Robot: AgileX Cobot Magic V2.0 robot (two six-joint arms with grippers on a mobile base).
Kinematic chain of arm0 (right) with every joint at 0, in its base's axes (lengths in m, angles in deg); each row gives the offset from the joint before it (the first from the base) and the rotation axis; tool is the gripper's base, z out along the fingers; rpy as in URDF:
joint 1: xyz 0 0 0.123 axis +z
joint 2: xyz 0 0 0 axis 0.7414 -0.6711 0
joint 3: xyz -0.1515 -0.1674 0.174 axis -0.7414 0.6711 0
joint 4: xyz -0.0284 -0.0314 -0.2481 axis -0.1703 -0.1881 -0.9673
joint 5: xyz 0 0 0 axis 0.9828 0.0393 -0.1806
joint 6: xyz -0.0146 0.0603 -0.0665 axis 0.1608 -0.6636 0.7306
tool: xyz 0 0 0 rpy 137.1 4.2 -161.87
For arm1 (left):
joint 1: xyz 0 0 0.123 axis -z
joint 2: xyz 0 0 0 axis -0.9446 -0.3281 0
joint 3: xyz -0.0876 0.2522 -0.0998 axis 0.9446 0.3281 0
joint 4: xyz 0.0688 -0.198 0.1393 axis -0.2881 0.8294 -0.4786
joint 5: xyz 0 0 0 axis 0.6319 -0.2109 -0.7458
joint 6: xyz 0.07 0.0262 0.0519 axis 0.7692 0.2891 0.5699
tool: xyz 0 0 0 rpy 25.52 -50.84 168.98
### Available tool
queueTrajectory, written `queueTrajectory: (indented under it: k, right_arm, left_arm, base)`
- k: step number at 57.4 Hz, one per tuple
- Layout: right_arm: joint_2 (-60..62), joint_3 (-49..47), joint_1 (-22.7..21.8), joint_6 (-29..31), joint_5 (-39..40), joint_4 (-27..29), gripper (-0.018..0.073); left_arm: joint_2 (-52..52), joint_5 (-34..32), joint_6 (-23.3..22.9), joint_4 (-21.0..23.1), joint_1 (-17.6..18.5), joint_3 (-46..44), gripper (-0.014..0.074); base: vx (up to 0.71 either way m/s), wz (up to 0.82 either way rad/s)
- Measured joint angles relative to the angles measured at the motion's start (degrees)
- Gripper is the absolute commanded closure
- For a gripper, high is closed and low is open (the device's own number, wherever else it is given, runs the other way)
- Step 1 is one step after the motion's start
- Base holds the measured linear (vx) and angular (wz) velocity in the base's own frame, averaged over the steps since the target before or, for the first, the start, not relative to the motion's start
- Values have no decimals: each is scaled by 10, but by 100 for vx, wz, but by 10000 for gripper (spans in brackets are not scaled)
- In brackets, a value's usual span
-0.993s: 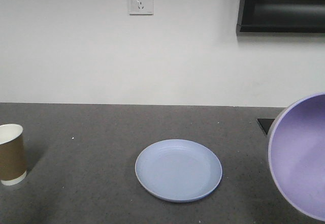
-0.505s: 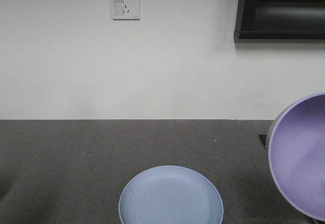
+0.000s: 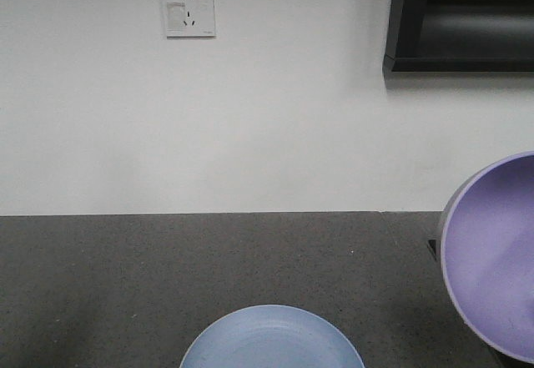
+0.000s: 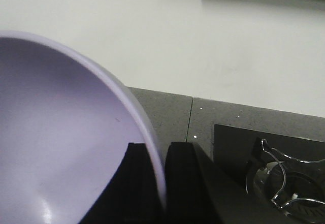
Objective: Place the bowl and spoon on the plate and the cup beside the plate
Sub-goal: 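Drive the base to the counter with the pale blue plate, then lower the lilac bowl onto the pale blue plate with the right gripper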
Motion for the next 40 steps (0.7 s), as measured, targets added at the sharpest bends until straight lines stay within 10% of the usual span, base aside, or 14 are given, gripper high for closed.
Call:
queueTrajectory:
  k: [40]
  right_arm:
    - [0,0,0,0,0,0,568]
  left_arm:
    - [0,0,0,0,0,0,599]
  base:
    - [3,-1]
